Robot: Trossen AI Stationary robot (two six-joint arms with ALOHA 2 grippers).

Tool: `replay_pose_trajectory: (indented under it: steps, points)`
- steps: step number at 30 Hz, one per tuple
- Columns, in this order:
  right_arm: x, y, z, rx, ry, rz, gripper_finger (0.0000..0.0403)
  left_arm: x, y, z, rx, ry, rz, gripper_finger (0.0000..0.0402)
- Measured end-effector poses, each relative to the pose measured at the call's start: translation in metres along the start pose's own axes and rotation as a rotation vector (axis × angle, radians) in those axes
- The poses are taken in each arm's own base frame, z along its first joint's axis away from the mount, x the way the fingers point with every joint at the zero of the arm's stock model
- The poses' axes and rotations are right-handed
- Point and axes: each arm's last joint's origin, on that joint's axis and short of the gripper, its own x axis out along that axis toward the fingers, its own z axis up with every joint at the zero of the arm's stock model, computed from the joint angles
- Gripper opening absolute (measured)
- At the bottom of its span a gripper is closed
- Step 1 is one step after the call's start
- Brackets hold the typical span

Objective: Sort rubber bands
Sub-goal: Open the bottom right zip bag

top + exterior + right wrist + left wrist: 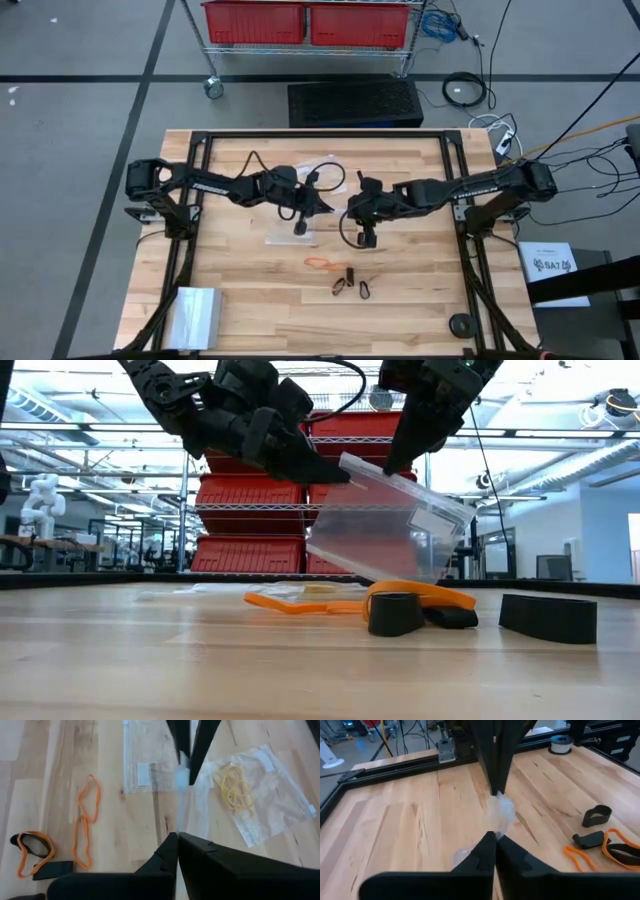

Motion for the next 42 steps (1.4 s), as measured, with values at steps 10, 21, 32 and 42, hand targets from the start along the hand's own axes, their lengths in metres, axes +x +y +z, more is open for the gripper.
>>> replay_pose_trajectory:
  steps: [10,21,32,42]
  points:
    - [-0.008,-0.003,0.001,0.078,0.006,-0.017,0.0059,-0.003,0.006,-0.001,-0.012,0.004,0.025,0.0004]
    - [-0.01,-0.006,0.017,0.095,-0.127,-0.033,0.0131,-0.013,0.013,0.009,0.001,-0.041,0.059,0.0001]
    - [0.002,-0.014,0.024,0.118,-0.192,-0.167,0.0124,-0.013,0.014,0.008,-0.001,-0.038,0.076,0.0001]
    - [0.008,-0.013,0.024,0.109,-0.183,-0.167,0.0012,-0.015,0.019,0.007,-0.006,-0.032,0.097,0.0]
